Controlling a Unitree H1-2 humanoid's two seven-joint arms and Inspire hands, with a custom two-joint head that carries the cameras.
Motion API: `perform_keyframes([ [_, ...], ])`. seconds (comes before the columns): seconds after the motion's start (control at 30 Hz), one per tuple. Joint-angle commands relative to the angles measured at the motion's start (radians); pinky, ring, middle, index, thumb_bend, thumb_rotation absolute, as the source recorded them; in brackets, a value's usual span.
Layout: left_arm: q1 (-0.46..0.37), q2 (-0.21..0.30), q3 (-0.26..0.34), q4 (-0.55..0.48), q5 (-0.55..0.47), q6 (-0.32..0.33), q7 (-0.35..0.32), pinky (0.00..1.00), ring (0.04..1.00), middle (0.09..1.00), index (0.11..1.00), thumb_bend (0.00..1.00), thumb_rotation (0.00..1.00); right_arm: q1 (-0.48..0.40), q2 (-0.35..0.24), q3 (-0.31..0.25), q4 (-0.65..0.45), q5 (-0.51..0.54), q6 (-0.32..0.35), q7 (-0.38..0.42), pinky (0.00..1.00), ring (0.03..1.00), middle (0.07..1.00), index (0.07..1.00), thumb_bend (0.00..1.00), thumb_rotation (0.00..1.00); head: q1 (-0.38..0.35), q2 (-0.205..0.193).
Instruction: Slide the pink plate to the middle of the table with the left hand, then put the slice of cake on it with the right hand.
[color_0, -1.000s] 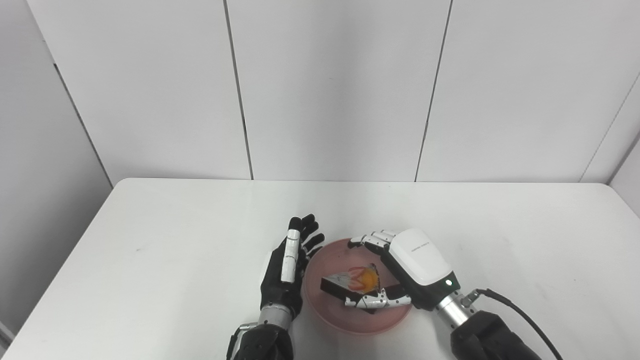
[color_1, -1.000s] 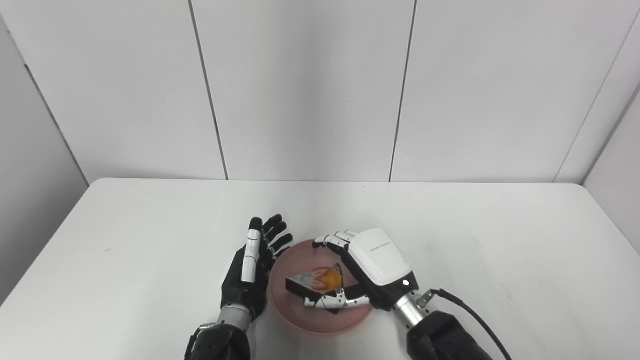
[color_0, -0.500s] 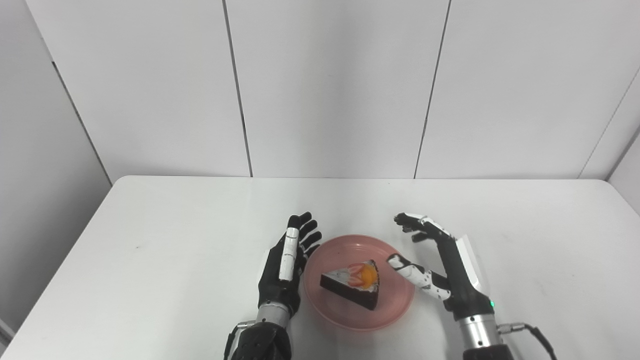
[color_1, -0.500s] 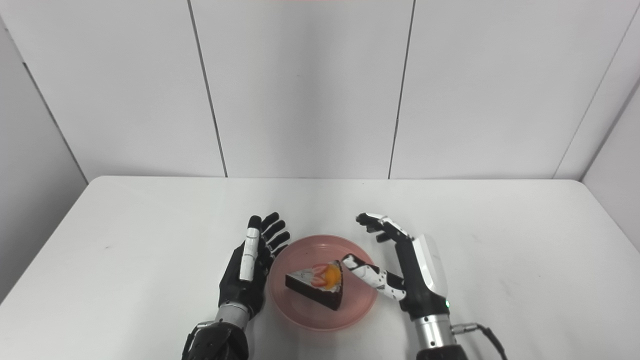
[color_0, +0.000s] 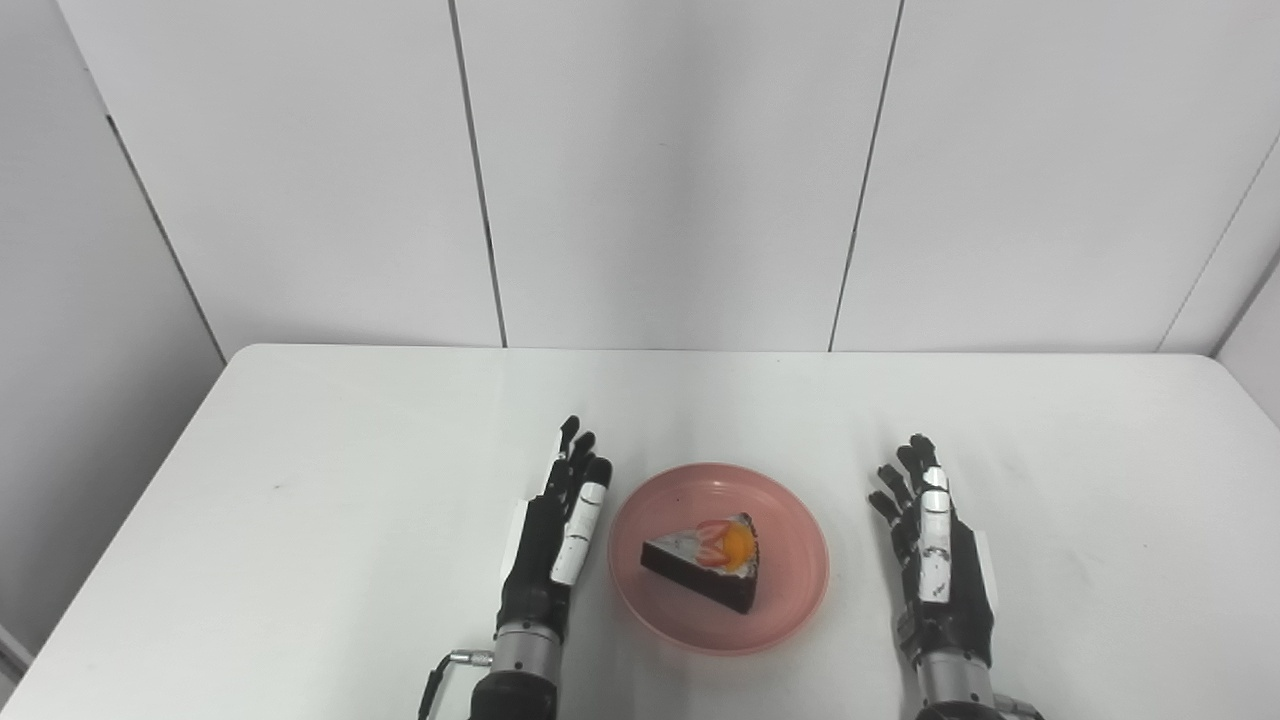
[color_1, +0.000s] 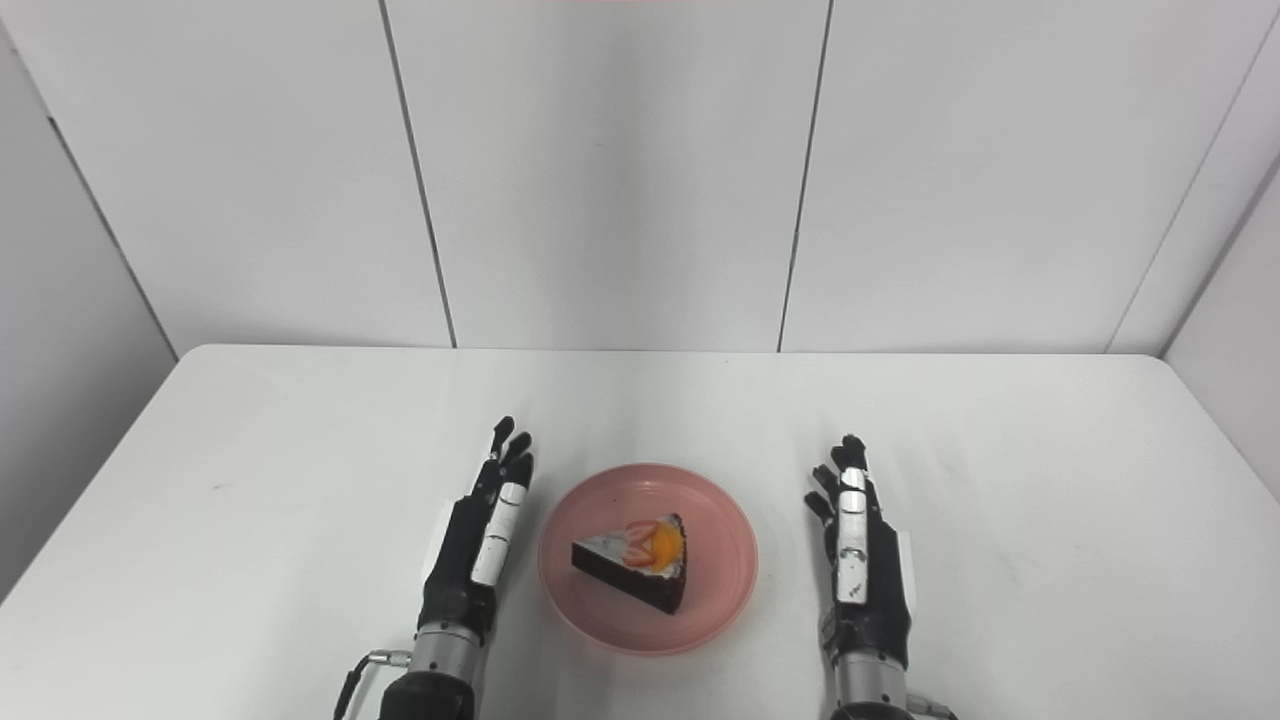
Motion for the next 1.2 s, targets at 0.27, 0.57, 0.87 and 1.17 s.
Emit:
perform_keyframes([
  [0.27, -0.005, 0.012, -0.004, 0.038, 0.032, -0.057, 0.023, 0.96, 0.966, 0.992, 1.000, 0.76, 0.95, -0.008, -0.017, 0.015, 0.022, -0.020, 0.061, 0.023, 0.95, 0.942, 0.964, 0.937, 0.78, 1.00, 0.000, 0.005],
  [0.57, -0.001, 0.008, -0.004, 0.019, 0.016, -0.034, 0.008, 0.95, 0.963, 0.990, 1.000, 0.76, 0.96, -0.008, -0.035, 0.040, 0.014, -0.077, 0.078, 0.027, 0.95, 0.939, 0.963, 0.914, 0.76, 1.00, -0.001, 0.008],
  [0.87, 0.002, 0.007, -0.002, 0.008, -0.017, -0.021, -0.014, 0.95, 0.971, 0.988, 1.000, 0.75, 0.99, -0.006, -0.043, 0.045, 0.003, -0.091, 0.092, 0.038, 0.94, 0.932, 0.954, 0.902, 0.76, 1.00, -0.001, 0.011],
  [1.17, 0.011, -0.003, 0.002, -0.008, -0.032, 0.000, -0.012, 0.97, 0.963, 0.984, 0.987, 0.79, 1.00, -0.004, -0.056, 0.060, -0.005, -0.093, 0.094, 0.064, 0.91, 0.904, 0.916, 0.872, 0.76, 1.00, -0.003, 0.012],
])
